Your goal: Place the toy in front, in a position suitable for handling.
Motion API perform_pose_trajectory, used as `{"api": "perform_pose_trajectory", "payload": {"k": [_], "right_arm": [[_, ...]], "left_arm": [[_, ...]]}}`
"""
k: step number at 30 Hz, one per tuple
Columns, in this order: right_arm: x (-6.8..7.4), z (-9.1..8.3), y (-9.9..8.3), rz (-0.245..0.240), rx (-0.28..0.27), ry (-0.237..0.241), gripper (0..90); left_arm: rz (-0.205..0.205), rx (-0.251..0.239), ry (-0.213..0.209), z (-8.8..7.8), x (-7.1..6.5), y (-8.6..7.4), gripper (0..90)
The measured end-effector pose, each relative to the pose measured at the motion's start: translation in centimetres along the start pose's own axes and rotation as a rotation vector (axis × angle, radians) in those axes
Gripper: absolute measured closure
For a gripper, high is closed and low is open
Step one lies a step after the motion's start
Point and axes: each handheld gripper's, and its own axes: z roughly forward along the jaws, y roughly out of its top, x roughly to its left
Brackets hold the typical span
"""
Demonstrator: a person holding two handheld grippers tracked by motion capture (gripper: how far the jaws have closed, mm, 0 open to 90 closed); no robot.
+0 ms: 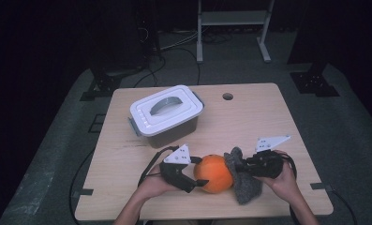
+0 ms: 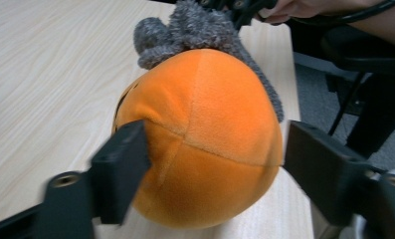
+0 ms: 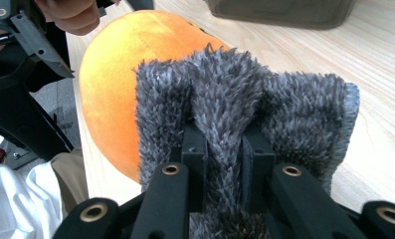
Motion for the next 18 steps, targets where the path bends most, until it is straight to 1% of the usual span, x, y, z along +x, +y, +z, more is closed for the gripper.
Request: {"api": "perform_pose_trajectory", "payload": {"k": [2, 3, 4, 5, 6, 7, 8, 9, 10, 11, 13, 14, 15, 16, 17, 18], "right_arm": [[-0.1, 0.0, 0.0, -0.001, -0.002, 0.005, 75.8], [-0.1, 0.0, 0.0, 0.002, 0.000, 0.006, 75.8], [-0.1, 0.0, -0.1, 0.001, 0.000, 0.006, 75.8], [-0.1, 0.0, -0.1, 0.002, 0.000, 0.007, 75.8], [-0.1, 0.0, -0.1, 0.002, 0.000, 0.008, 75.8], [0.0, 0.0, 0.0, 0.000, 0.002, 0.007, 75.9], [0.1, -0.1, 0.1, -0.007, 0.002, 0.002, 76.0], [0.3, -0.2, 0.2, -0.015, -0.004, 0.004, 76.1], [0.4, -0.3, 0.3, -0.018, -0.014, 0.007, 76.3], [0.6, -0.6, 0.5, -0.024, -0.025, 0.009, 76.3], [1.0, -1.0, 1.0, -0.032, -0.054, 0.019, 76.6], [1.2, -1.2, 1.2, -0.035, -0.079, 0.039, 76.7], [1.6, -1.4, 1.5, -0.040, -0.101, 0.055, 76.7], [2.0, -1.4, 1.9, -0.058, -0.111, 0.064, 76.7], [2.7, -1.4, 2.3, -0.077, -0.120, 0.075, 76.6], [3.0, -1.3, 2.5, -0.085, -0.125, 0.084, 76.6]], "left_arm": [[-0.022, 0.020, 0.001, 0.5, 0.4, -0.4, 10.1], [-0.030, 0.031, -0.001, 0.8, 0.6, -0.7, 9.6], [-0.050, 0.039, -0.020, 1.1, 0.9, -1.0, 9.6], [-0.083, 0.042, -0.047, 1.4, 1.1, -1.2, 9.6], [-0.099, 0.032, -0.060, 1.5, 1.3, -1.5, 10.1], [-0.092, 0.016, -0.070, 1.4, 1.3, -1.6, 15.9], [-0.067, 0.018, -0.066, 1.2, 1.1, -1.6, 22.3], [-0.052, 0.020, -0.056, 1.0, 1.0, -1.5, 27.5], [-0.040, 0.018, -0.049, 0.7, 0.8, -1.3, 32.0], [-0.026, 0.020, -0.041, 0.5, 0.7, -1.0, 34.5], [-0.008, 0.016, -0.012, 0.1, 0.3, -0.4, 37.1], [0.008, 0.031, -0.008, 0.0, 0.0, 0.0, 37.3], [0.031, 0.060, -0.002, 0.1, -0.4, 0.3, 37.4], [0.068, 0.080, 0.011, 0.3, -0.9, 0.6, 37.6], [0.085, 0.086, 0.016, 0.3, -1.2, 0.7, 37.9], [0.093, 0.089, 0.019, 0.4, -1.5, 0.9, 38.3]]}}
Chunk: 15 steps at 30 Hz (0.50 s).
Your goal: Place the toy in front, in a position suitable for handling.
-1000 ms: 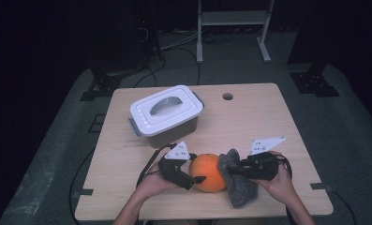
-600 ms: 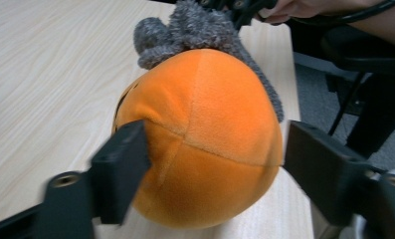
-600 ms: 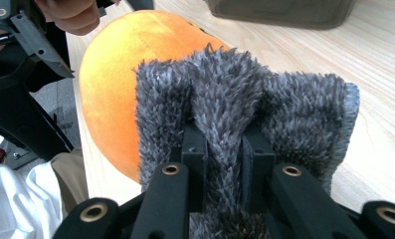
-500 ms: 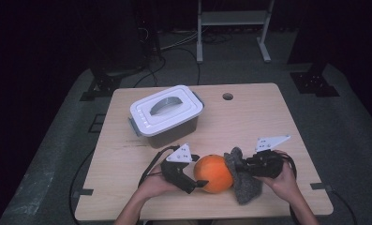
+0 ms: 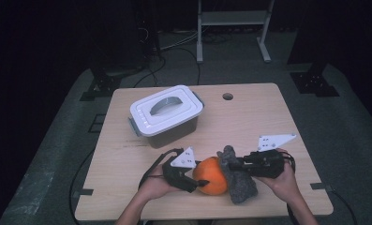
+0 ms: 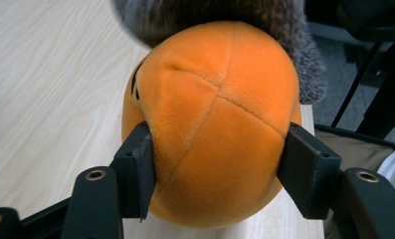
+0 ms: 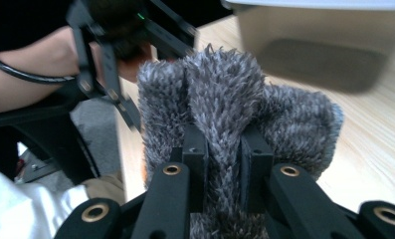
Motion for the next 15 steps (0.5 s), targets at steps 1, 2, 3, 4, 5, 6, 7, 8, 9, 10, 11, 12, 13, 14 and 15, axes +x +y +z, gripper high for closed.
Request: {"api": "perform_pose_trajectory", "payload": {"k": [1, 2, 3, 4, 5, 6, 7, 8, 9, 10, 11, 12, 13, 14, 15], "right_arm": [[0.4, 0.2, 0.2, -0.015, 0.009, 0.003, 76.6], [0.7, 0.5, 0.3, -0.029, 0.024, -0.003, 76.5], [0.7, 0.6, 0.3, -0.031, 0.032, -0.005, 76.5], [0.5, 0.7, 0.1, -0.023, 0.033, -0.004, 76.5], [0.2, 0.7, -0.2, -0.009, 0.032, -0.001, 76.5], [-0.2, 0.8, -0.5, 0.008, 0.032, -0.001, 76.5], [-0.6, 0.8, -0.9, 0.020, 0.039, -0.002, 76.5], [-0.9, 0.9, -1.2, 0.035, 0.048, -0.004, 76.4], [-1.2, 0.9, -1.5, 0.048, 0.056, -0.007, 76.4], [-1.5, 0.9, -1.7, 0.055, 0.065, -0.016, 76.4], [-1.5, 0.8, -1.7, 0.056, 0.071, -0.029, 76.4], [-1.5, 0.8, -1.7, 0.056, 0.071, -0.029, 76.4], [-1.2, 0.5, -1.4, 0.048, 0.049, -0.029, 76.3], [-1.0, 0.4, -1.1, 0.040, 0.040, -0.026, 76.4], [-0.7, 0.3, -0.8, 0.031, 0.027, -0.019, 76.4]], "left_arm": [[0.002, -0.001, 0.000, 0.0, -0.1, 0.1, 39.1], [0.003, -0.001, 0.002, -0.1, -0.1, 0.1, 40.0], [0.003, -0.001, 0.008, -0.2, -0.1, 0.1, 40.5], [-0.004, -0.008, 0.011, -0.4, 0.1, 0.0, 41.1], [-0.017, -0.018, 0.010, -0.5, 0.2, 0.0, 41.5], [-0.024, -0.022, 0.012, -0.6, 0.3, -0.1, 41.5], [-0.026, -0.022, 0.016, -0.7, 0.4, -0.1, 41.5], [-0.029, -0.023, 0.019, -0.7, 0.5, -0.1, 41.6], [-0.031, -0.026, 0.021, -0.8, 0.5, -0.1, 41.6], [-0.037, -0.031, 0.025, -0.9, 0.6, -0.2, 41.6], [-0.041, -0.034, 0.027, -1.0, 0.7, -0.2, 41.6], [-0.041, -0.034, 0.027, -1.0, 0.7, -0.2, 41.6], [-0.040, -0.033, 0.038, -1.2, 0.7, -0.1, 41.6], [-0.042, -0.037, 0.039, -1.3, 0.7, 0.0, 41.6], [-0.046, -0.042, 0.040, -1.3, 0.7, 0.0, 41.5]]}}
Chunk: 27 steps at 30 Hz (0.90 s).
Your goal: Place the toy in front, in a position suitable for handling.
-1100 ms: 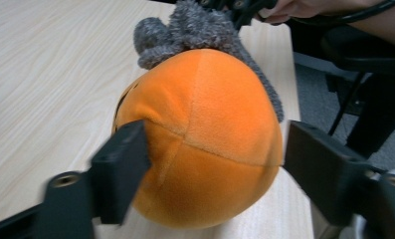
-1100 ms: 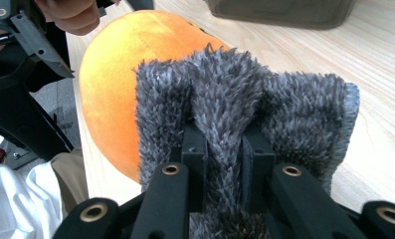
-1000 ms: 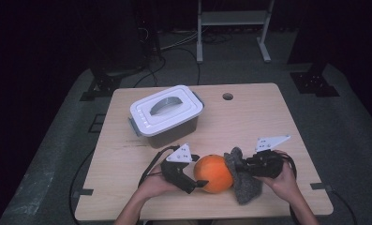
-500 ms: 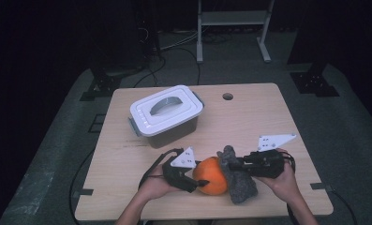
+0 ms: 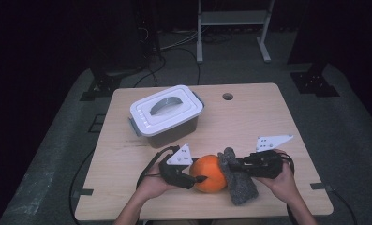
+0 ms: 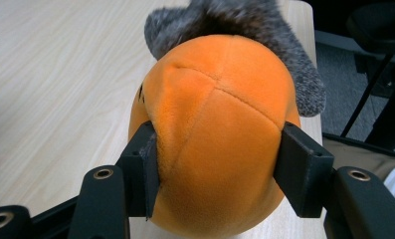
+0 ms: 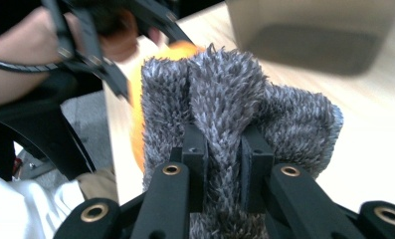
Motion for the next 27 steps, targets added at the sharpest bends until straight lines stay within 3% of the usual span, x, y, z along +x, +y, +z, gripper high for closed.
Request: {"api": "perform_pose_trajectory", "payload": {"k": [3, 6, 15, 21, 27], "right_arm": [[1.0, 0.2, 0.6, -0.032, -0.007, 0.009, 76.2], [0.9, 1.0, 0.3, -0.045, 0.047, -0.023, 76.0], [-0.9, 0.8, -1.1, 0.018, 0.049, -0.020, 75.9], [-1.3, 0.7, -1.2, 0.030, 0.052, -0.012, 75.9], [-1.7, 0.7, -1.4, 0.042, 0.051, -0.005, 75.9]], "left_arm": [[-0.009, 0.007, 0.006, 0.3, -0.1, 0.0, 40.7], [-0.025, 0.028, 0.000, 0.8, -0.1, -0.3, 36.2], [-0.008, -0.013, -0.054, 1.1, -0.3, -0.3, 30.5], [-0.027, -0.028, -0.024, 2.0, 0.1, -0.7, 8.8], [-0.048, -0.034, -0.078, 2.6, 0.8, -1.6, 9.8]]}}
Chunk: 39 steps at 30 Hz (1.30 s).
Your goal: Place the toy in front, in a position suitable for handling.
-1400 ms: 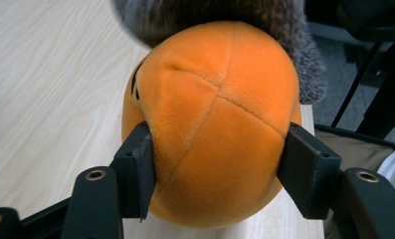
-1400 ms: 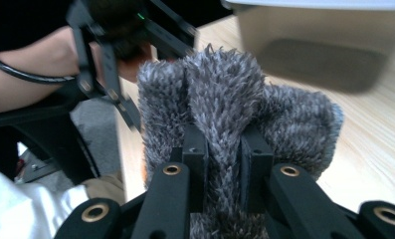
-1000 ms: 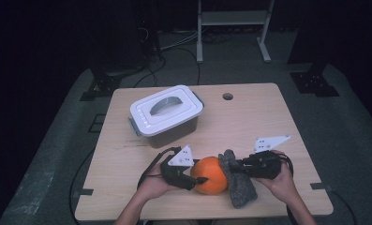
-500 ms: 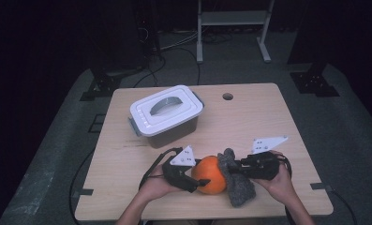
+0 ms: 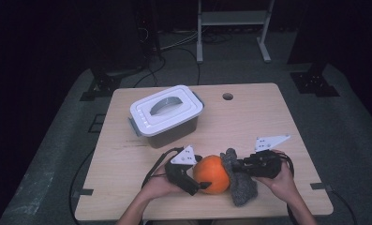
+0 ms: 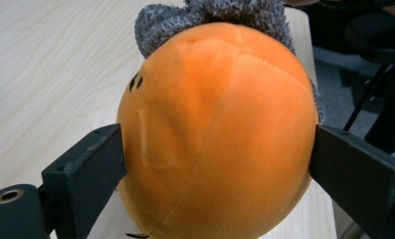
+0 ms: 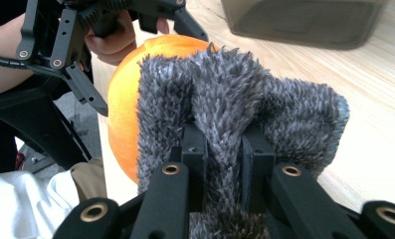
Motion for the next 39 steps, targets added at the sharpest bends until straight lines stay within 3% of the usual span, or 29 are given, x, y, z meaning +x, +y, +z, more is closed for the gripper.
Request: {"api": "perform_pose_trajectory", "payload": {"k": [5, 8, 12, 14, 15, 18, 20, 22, 26, 29, 34, 37, 39], "right_arm": [[-0.3, -0.1, -0.2, 0.006, 0.011, -0.023, 75.9], [-0.4, -0.1, -0.3, 0.013, 0.009, -0.028, 75.9], [-0.2, 0.0, -0.2, 0.007, 0.012, -0.026, 75.9], [-0.1, 0.1, -0.1, 0.004, 0.012, -0.027, 75.9], [-0.1, 0.1, 0.0, 0.003, 0.013, -0.026, 76.0], [0.3, -0.3, 0.4, -0.017, 0.009, -0.034, 76.7], [0.9, -1.0, 0.9, -0.029, -0.027, -0.018, 77.0], [1.9, -1.5, 1.8, -0.057, -0.063, 0.006, 77.1], [3.8, -1.0, 2.9, -0.131, -0.023, -0.009, 77.0], [2.9, -0.8, 2.3, -0.101, -0.021, -0.006, 77.0], [1.3, 0.0, 0.7, -0.050, 0.040, -0.039, 76.9], [1.6, -0.2, 1.1, -0.064, 0.026, -0.053, 76.9], [2.4, -0.5, 1.8, -0.083, -0.015, -0.036, 76.9]], "left_arm": [[0.051, 0.012, -0.050, -0.6, -0.5, 0.1, 22.4], [0.045, -0.001, -0.040, -0.6, -0.4, 0.0, 22.3], [0.008, 0.004, -0.006, 0.1, -0.1, 0.0, 7.7], [-0.007, 0.002, -0.018, 0.2, 0.1, -0.1, 8.8], [-0.011, -0.009, -0.047, 0.4, 0.1, -0.4, 14.8], [0.023, -0.007, -0.014, 0.0, -0.4, -0.1, 30.3], [0.037, -0.004, 0.005, -0.1, -0.6, 0.2, 35.5], [0.059, 0.001, 0.013, 0.1, -1.1, 0.4, 37.1], [0.087, 0.015, 0.040, 0.1, -1.7, 0.8, 39.5], [0.076, 0.001, 0.050, -0.6, -1.3, 0.9, 40.7], [0.053, -0.009, 0.072, -1.5, -0.7, 0.8, 41.2], [0.046, 0.002, 0.076, -1.6, -0.7, 0.8, 41.2], [0.042, 0.000, 0.078, -1.4, -0.8, 0.9, 41.2]]}}
